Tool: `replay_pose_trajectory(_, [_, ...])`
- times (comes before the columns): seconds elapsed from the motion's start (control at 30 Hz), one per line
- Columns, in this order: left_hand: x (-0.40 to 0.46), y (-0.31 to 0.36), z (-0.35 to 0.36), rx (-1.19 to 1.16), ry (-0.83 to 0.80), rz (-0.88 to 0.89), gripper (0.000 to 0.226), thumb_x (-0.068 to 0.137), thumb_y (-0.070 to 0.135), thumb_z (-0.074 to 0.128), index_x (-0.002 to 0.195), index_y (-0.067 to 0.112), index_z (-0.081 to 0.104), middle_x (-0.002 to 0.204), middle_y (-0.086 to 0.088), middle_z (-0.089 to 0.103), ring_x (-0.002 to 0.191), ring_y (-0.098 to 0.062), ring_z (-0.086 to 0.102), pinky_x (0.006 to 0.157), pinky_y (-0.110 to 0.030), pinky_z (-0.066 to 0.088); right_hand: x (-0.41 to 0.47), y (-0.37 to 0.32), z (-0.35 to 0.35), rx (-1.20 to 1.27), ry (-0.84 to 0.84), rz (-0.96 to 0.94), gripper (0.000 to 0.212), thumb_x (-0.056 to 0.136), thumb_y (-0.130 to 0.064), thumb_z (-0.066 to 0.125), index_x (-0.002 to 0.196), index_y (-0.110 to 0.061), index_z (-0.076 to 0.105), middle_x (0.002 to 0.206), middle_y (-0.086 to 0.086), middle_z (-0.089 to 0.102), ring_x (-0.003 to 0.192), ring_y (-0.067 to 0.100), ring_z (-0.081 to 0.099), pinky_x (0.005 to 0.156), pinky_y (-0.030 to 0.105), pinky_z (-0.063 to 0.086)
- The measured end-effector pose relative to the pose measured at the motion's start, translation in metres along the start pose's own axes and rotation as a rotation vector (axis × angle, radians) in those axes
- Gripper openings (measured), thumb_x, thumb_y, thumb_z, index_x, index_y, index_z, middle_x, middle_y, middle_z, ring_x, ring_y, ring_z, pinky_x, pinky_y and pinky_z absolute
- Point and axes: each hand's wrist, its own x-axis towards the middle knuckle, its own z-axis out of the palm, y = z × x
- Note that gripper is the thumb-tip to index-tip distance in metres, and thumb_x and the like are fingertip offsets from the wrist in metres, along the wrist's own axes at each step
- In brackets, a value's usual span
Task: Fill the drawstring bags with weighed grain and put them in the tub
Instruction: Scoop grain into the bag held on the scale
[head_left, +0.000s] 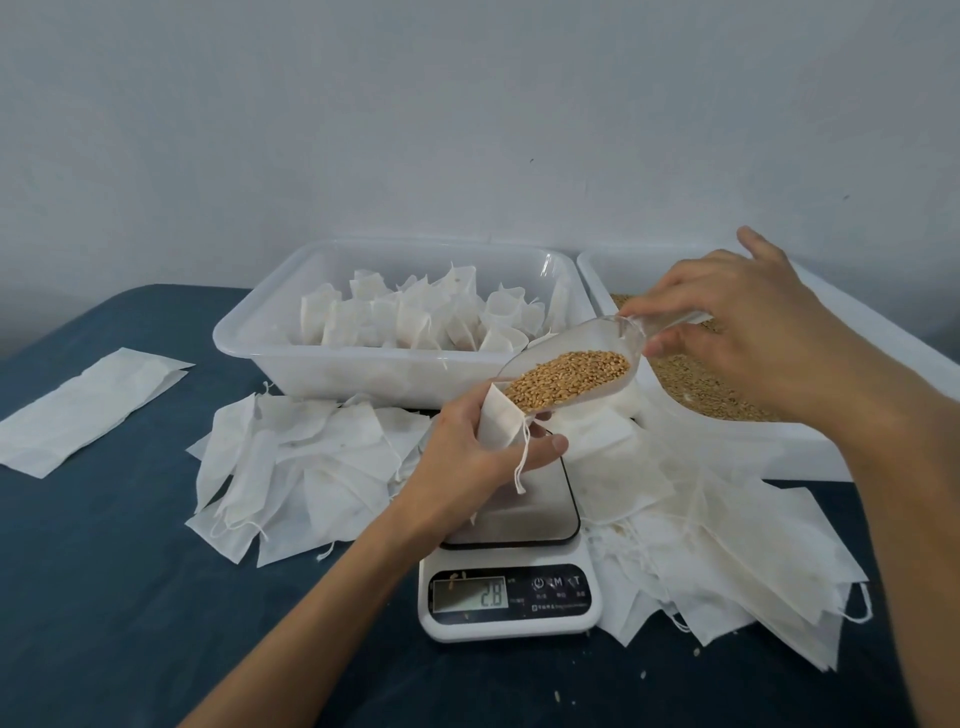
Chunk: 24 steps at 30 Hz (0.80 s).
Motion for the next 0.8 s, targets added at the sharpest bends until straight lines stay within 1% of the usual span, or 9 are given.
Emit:
replay_pose_trajectory(0.07, [0.0, 0.0, 0.0, -0.005, -0.009, -0.001, 0.038, 0.084, 0.017, 0.088, 0.118, 0.022, 0.072, 0.105, 0.0, 0.078, 0.097, -0.012, 0.073, 0.078, -0.015, 0.053, 0.001, 0.0, -0.002, -0.003, -0.004, -0.001, 0.028, 0.088, -0.027, 0.073, 0.115, -0.036, 0.074, 0.105, -0.011, 0.067, 0.118, 0.018, 0.054, 0.124, 0.044, 0.001])
replay_pose_trajectory(0.2, [0.0, 0.0, 0.001, -0.022, -0.016, -0.003, 0.037, 0.084, 0.013, 0.087, 0.117, 0.022, 0.072, 0.104, -0.001, 0.078, 0.095, -0.01, 0.073, 0.077, -0.014, 0.052, 0.003, 0.0, -0.006, -0.039, -0.001, -0.012, 0.028, 0.087, -0.028, 0.074, 0.113, -0.039, 0.074, 0.107, -0.01, 0.068, 0.115, 0.018, 0.054, 0.123, 0.044, 0.003])
replay_pose_trajectory(0.3, [0.0, 0.0, 0.001, -0.021, -0.02, 0.006, 0.036, 0.085, 0.013, 0.086, 0.117, 0.019, 0.072, 0.104, -0.008, 0.077, 0.094, -0.011, 0.072, 0.077, -0.014, 0.052, 0.004, -0.001, -0.009, -0.061, -0.008, -0.017, 0.029, 0.086, -0.03, 0.075, 0.113, -0.041, 0.073, 0.108, -0.01, 0.069, 0.114, 0.017, 0.054, 0.124, 0.047, 0.005])
replay_pose_trajectory(0.4, [0.0, 0.0, 0.0, -0.022, -0.023, 0.013, 0.036, 0.085, 0.012, 0.086, 0.118, 0.017, 0.072, 0.104, -0.012, 0.077, 0.094, -0.013, 0.072, 0.078, -0.014, 0.052, 0.004, -0.002, -0.01, -0.071, -0.015, -0.023, 0.029, 0.086, -0.031, 0.076, 0.113, -0.042, 0.073, 0.108, -0.01, 0.069, 0.114, 0.017, 0.054, 0.123, 0.046, 0.004])
replay_pose_trajectory(0.63, [0.0, -0.001, -0.001, -0.032, -0.029, 0.023, 0.034, 0.086, 0.011, 0.086, 0.117, 0.014, 0.071, 0.104, -0.013, 0.076, 0.093, -0.011, 0.073, 0.078, -0.013, 0.052, 0.005, -0.004, -0.011, -0.08, -0.007, -0.028, 0.029, 0.086, -0.031, 0.075, 0.113, -0.04, 0.073, 0.108, -0.009, 0.069, 0.113, 0.017, 0.055, 0.123, 0.046, 0.005])
replay_pose_trajectory(0.8, [0.001, -0.001, -0.001, -0.02, -0.026, 0.009, 0.037, 0.085, 0.016, 0.087, 0.119, 0.017, 0.071, 0.105, -0.007, 0.077, 0.098, -0.015, 0.073, 0.081, -0.017, 0.053, 0.005, -0.005, -0.01, -0.073, -0.014, -0.019, 0.029, 0.086, -0.03, 0.074, 0.114, -0.04, 0.073, 0.107, -0.009, 0.069, 0.114, 0.017, 0.054, 0.122, 0.044, 0.004])
